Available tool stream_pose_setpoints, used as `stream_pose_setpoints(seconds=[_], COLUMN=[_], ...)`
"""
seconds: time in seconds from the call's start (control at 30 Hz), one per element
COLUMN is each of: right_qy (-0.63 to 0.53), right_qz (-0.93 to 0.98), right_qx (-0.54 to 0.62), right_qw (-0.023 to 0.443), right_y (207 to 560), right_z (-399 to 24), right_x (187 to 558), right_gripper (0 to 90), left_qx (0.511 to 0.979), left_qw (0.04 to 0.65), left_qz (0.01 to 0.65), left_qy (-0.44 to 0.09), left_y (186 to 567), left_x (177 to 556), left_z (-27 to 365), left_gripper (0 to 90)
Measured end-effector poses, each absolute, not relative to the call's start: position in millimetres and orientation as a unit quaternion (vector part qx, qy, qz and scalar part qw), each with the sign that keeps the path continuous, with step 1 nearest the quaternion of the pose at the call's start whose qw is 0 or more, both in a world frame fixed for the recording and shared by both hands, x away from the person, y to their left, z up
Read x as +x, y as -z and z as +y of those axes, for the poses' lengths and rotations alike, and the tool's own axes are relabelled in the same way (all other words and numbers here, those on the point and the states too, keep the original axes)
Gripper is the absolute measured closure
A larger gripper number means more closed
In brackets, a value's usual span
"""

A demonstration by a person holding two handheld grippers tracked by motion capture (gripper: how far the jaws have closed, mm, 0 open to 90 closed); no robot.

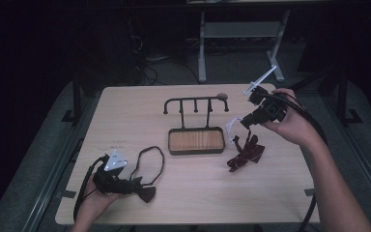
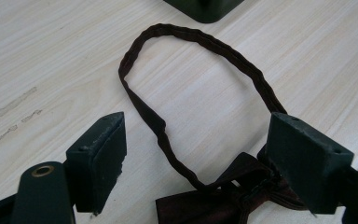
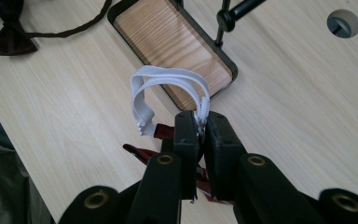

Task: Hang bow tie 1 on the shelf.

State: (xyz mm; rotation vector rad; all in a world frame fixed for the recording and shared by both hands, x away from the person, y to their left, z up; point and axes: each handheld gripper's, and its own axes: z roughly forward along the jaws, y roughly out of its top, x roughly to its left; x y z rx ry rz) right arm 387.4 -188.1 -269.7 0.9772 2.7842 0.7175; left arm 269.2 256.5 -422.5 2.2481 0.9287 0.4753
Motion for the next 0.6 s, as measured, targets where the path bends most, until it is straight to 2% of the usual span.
stream_pose_setpoints(seconds=[0.6], right_qy=[-0.228], right_qz=[0.92], right_qx=[0.312], right_qw=[0.063], right_y=[252.3], right_z=[-171.8], right_x=[395.4], right_gripper=[83.5], left_qx=[0.857], left_qw=[0.328], left_qz=[0.352], left_qy=[-0.183], left_y=[421.6], left_x=[269.4], left_z=[257.1], left_gripper=[20.8])
